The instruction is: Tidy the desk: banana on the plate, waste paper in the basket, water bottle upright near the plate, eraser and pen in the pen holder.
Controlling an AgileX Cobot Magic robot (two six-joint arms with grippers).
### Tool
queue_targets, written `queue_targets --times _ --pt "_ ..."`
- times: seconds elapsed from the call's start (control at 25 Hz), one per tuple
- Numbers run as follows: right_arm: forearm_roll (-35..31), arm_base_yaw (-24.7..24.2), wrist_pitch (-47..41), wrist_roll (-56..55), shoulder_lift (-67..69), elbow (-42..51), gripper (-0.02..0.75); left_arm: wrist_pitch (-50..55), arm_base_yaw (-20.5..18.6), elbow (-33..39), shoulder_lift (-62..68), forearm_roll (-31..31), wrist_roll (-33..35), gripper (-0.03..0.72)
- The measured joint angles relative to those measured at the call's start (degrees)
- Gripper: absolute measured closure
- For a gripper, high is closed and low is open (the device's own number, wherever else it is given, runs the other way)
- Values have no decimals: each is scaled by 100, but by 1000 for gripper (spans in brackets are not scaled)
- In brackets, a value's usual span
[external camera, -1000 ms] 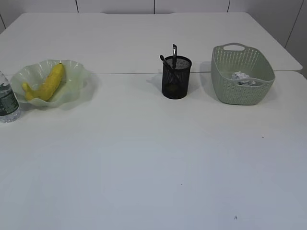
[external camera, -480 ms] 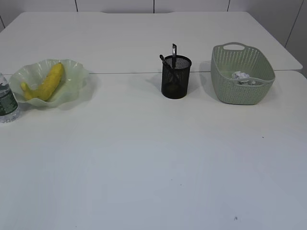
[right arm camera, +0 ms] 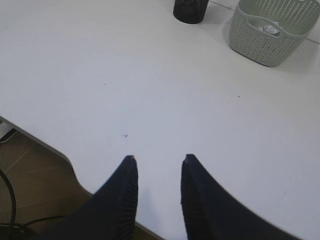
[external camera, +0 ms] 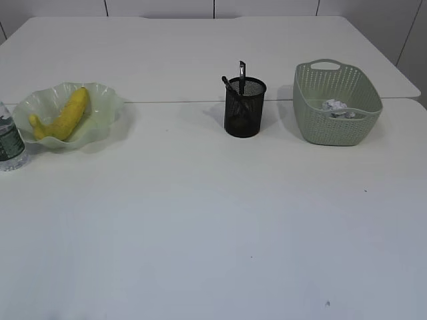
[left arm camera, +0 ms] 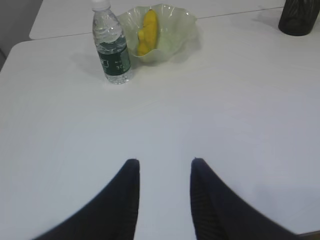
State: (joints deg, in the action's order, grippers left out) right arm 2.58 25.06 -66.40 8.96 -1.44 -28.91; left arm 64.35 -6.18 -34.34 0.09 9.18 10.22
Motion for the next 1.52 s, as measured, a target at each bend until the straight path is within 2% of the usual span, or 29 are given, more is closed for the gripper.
queue_targets --times 0.12,0.44,1.52 --pt "-8 0 11 0 0 10 510 -205 0 315 0 191 97 454" --pt "-21 0 29 -150 0 10 510 -96 0 486 0 339 316 455" --pt "-70 0 43 -287 0 10 511 -71 0 486 0 380 338 455"
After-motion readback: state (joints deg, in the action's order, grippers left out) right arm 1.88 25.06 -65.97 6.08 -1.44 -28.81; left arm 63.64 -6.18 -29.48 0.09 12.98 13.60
